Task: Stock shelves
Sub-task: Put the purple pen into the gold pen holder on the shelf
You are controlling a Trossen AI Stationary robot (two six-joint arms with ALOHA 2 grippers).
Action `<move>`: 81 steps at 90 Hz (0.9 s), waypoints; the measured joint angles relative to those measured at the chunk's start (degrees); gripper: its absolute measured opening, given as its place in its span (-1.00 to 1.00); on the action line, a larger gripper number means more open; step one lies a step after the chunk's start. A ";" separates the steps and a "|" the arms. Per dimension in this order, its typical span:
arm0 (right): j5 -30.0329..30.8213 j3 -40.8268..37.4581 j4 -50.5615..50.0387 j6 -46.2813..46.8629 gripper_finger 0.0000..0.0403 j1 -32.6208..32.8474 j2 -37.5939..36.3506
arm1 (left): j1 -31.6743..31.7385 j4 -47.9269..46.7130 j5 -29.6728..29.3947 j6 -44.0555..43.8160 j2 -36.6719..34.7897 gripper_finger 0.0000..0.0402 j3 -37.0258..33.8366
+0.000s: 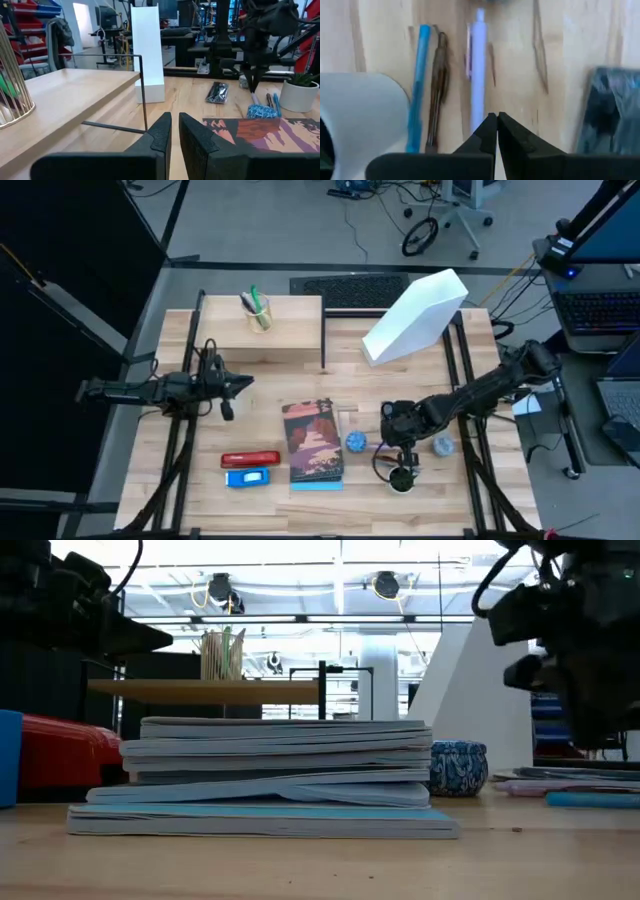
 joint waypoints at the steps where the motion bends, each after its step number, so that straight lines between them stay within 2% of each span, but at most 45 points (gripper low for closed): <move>1: 0.00 0.00 -0.20 0.36 -0.99 0.00 0.00 | -0.01 0.00 0.00 0.00 0.00 -0.89 0.00; 21: -1.00 0.00 3.69 6.26 -0.95 -1.33 0.09 | 0.01 0.00 0.00 0.02 -0.02 -0.89 0.00; 41: -1.24 0.02 13.86 1.34 -0.60 -2.19 0.44 | 0.01 0.00 0.00 0.02 0.00 -0.89 0.00; 59: -0.93 0.02 15.32 2.54 -0.35 -2.16 4.73 | -0.01 0.00 -0.02 0.00 0.00 -0.89 0.00; 81: 3.23 0.02 22.73 5.42 -0.32 -2.16 8.45 | -0.01 0.00 -0.02 0.02 -0.02 -0.89 0.00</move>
